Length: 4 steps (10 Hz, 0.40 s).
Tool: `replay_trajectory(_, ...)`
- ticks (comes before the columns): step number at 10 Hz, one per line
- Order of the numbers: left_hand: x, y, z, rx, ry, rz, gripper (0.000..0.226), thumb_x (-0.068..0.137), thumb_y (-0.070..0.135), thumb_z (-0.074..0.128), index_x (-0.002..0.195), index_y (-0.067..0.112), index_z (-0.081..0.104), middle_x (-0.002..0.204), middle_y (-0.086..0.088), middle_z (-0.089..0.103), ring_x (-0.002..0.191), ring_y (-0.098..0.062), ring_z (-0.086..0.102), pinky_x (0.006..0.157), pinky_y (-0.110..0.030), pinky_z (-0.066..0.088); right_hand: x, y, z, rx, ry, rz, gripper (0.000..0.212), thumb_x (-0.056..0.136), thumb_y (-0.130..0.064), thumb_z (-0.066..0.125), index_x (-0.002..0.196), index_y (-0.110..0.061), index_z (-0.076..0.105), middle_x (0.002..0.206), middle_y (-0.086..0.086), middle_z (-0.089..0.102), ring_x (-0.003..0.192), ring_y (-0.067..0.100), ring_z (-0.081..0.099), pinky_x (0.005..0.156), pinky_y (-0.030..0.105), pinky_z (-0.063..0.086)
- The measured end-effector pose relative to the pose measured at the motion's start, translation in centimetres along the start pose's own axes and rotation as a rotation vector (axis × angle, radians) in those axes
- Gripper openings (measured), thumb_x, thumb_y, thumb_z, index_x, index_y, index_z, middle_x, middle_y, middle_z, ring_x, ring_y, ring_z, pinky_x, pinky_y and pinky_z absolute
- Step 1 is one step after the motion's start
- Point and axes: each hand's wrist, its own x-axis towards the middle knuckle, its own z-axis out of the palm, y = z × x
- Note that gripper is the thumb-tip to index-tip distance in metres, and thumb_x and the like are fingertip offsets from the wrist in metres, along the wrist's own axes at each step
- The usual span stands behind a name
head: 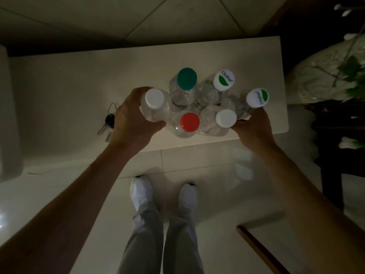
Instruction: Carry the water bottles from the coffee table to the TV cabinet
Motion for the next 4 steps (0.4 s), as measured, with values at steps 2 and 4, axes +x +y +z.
replay_trajectory(2,-0.3,-0.2,-0.6,0.076,-0.062,0.007,0.084,0.068,0.016,0.084,0.139,0.017,0.038,0.131,-0.005,0.054,0.117,-0.022,0.051,0.092,-0.026,0.038,-0.6,-0.3,-1.0,-0.124,-0.009,0.013,0.070,0.080,-0.008,0.076,0.141,-0.016,0.042,0.134,0.002,0.055,0.104,0.006,0.052,0.064,-0.006,0.036)
replay_trajectory(4,-1.1,0.0,-4.1,0.191,-0.122,0.023,0.071,0.068,0.011,0.082,0.130,0.013,0.049,0.126,-0.007,0.059,0.110,-0.023,0.058,0.089,-0.030,0.047,-3.8,-2.4,-4.6,-0.281,-0.047,0.019,0.055,0.085,-0.014,0.070,0.135,-0.013,0.046,0.133,0.001,0.056,0.114,0.011,0.052,0.090,0.026,0.043)
